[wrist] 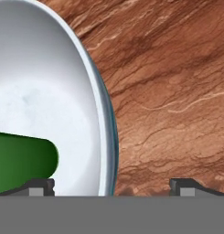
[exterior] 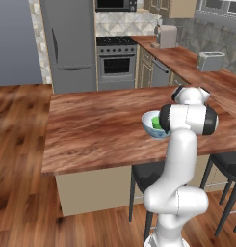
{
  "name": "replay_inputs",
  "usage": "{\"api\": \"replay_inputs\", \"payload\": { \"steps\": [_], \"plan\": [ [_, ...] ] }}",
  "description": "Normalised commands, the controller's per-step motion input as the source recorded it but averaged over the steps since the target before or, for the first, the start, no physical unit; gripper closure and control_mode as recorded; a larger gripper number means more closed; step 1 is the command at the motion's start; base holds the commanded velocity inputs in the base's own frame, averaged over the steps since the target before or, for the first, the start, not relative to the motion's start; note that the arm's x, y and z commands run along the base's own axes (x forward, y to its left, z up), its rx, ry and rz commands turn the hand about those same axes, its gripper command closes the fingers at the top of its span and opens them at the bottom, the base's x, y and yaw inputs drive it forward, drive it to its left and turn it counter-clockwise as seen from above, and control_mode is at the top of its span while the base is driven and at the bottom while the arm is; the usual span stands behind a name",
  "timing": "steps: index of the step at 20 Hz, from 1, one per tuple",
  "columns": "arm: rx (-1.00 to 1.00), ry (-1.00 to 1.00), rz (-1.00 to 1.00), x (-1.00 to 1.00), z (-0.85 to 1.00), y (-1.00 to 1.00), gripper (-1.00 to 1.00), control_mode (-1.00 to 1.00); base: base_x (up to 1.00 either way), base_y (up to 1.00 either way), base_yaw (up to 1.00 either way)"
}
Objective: Place the cup inside the bowl on the dining table and move the bowl to any counter.
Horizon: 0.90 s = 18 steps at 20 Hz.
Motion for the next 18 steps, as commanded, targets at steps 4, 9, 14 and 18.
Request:
{"api": "replay_inputs", "payload": {
  "steps": [4, 9, 14, 18],
  "plan": [
    [0.0, 0.0, 0.0, 0.0, 0.0, 0.0, -1.0, -1.0, 0.0, 0.0, 0.0],
    [0.0, 0.0, 0.0, 0.0, 0.0, 0.0, 1.0, -1.0, 0.0, 0.0, 0.0],
    [0.0, 0.0, 0.0, 0.0, 0.0, 0.0, 1.0, -1.0, 0.0, 0.0, 0.0],
    [0.0, 0.0, 0.0, 0.0, 0.0, 0.0, 1.0, -1.0, 0.0, 0.0, 0.0]
  ]
}}
